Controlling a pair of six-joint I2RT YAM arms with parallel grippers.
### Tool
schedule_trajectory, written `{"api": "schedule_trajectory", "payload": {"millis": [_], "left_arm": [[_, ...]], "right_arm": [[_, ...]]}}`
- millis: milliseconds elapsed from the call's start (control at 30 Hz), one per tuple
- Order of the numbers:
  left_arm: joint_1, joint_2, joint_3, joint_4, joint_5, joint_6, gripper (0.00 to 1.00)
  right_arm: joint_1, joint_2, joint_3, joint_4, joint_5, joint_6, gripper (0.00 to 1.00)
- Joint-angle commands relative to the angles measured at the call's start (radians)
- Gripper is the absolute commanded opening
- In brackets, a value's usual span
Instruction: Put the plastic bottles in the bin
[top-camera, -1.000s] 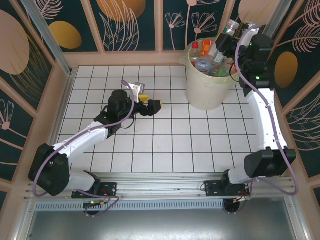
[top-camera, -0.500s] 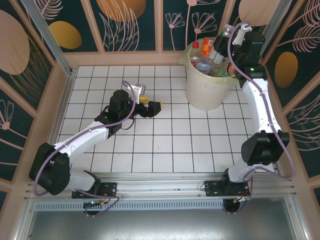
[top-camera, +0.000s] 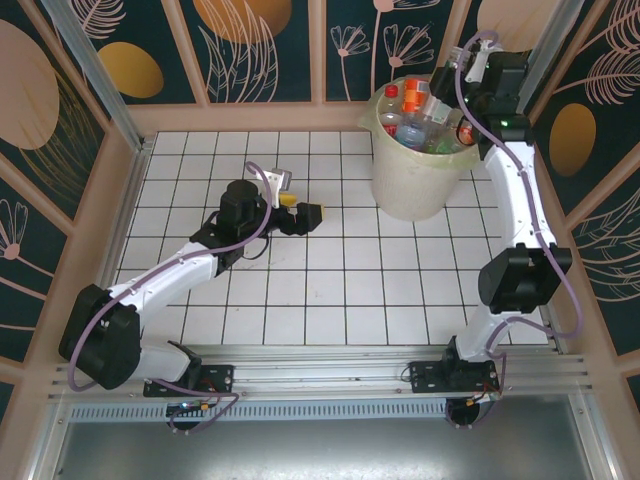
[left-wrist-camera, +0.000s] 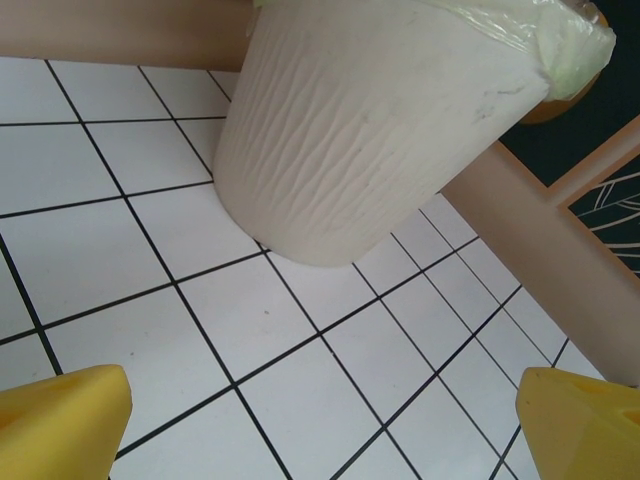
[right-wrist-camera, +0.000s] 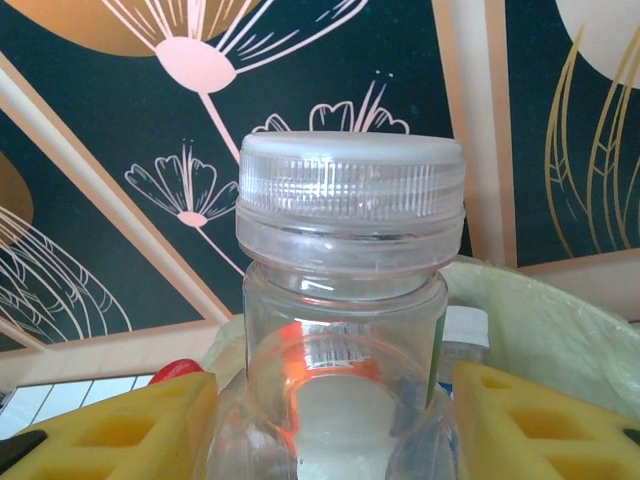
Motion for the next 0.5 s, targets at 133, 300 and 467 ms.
{"api": "schedule_trajectory", "payload": {"millis": [133,300,467], "left_arm": [[-0.003,0.008,0.004,0.000,-0.005,0.006,0.99],[-0.003,0.004,0.002,0.000,-0.006,0.007,0.99],[-0.003,0.004,0.003,-0.004,-0.006,0.006,0.99]], "right_arm": [[-0.027,0.022,0.125,-0.049,0.004,0.022,0.52],[-0.029,0.092,0.211,-0.138,0.051,-0.011,0.52],[-0.018,0.150,0.239,-0.215,0.056,-0.050,0.52]]}}
